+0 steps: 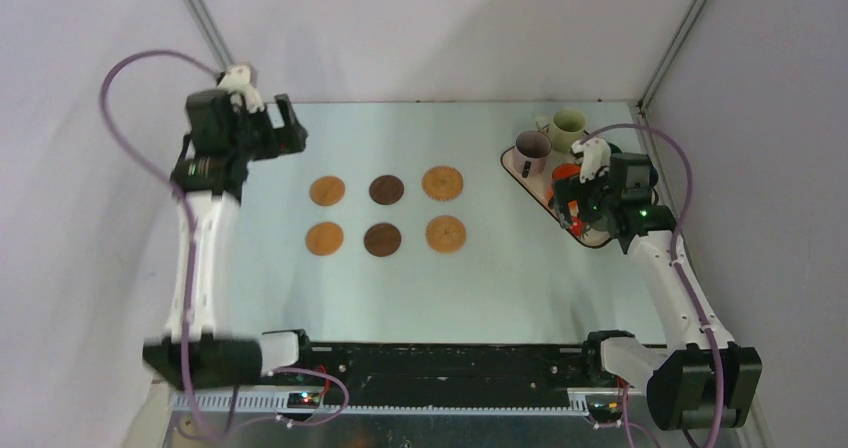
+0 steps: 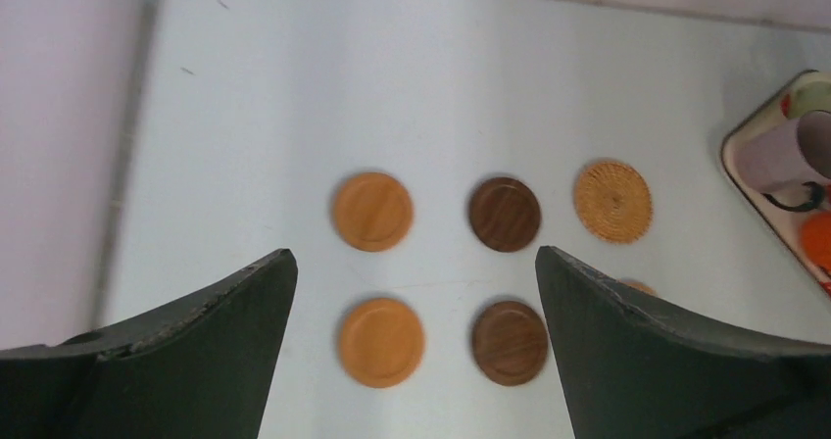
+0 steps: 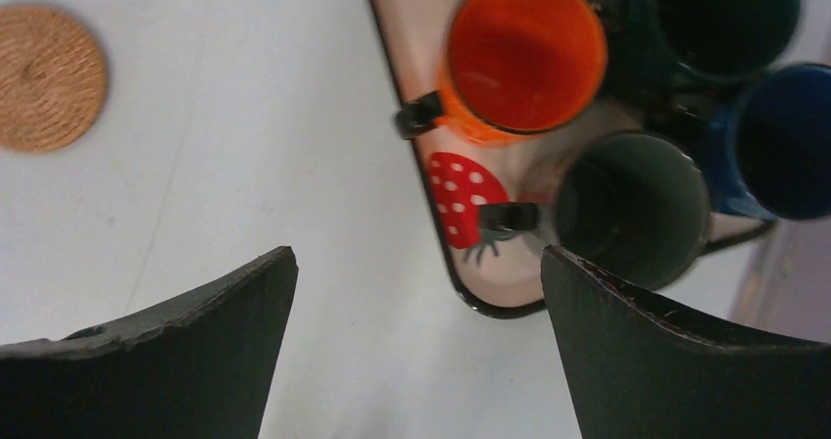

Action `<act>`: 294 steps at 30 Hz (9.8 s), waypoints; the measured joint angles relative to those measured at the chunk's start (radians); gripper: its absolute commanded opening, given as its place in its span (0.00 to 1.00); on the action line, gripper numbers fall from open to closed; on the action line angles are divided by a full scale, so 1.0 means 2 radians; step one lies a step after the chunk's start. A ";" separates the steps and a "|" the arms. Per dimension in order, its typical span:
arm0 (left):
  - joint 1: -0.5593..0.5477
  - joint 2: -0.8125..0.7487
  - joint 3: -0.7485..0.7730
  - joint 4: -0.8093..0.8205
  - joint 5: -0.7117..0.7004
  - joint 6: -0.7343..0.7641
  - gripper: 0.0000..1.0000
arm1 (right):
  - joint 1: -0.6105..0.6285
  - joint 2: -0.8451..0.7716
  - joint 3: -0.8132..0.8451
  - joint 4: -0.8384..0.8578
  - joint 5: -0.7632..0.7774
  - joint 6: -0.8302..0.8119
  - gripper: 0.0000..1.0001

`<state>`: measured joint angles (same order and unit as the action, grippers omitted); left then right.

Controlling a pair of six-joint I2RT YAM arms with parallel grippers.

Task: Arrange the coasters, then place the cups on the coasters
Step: Pick up the cup from the tray, then place the cup on the coaster, then pick up the cup from the tray.

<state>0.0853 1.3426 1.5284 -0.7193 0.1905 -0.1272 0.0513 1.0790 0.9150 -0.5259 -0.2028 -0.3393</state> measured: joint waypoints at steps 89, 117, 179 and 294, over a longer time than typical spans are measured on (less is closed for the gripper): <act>0.007 -0.466 -0.430 0.068 -0.129 0.134 0.99 | 0.045 0.277 0.107 0.035 0.209 0.208 0.49; 0.007 -0.466 -0.430 0.068 -0.129 0.134 0.98 | 0.056 0.142 0.097 -0.002 0.186 0.186 0.00; 0.008 -0.515 -0.447 0.112 -0.224 0.134 0.98 | 0.455 0.760 0.798 0.034 0.135 0.067 0.00; 0.008 -0.466 -0.472 0.112 -0.172 0.147 0.98 | 0.112 0.434 0.264 0.052 0.284 0.183 0.84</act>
<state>0.1005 0.4099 0.5842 -0.4946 -0.1539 0.1665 0.2756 1.9469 1.4425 -0.4213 0.3660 0.0265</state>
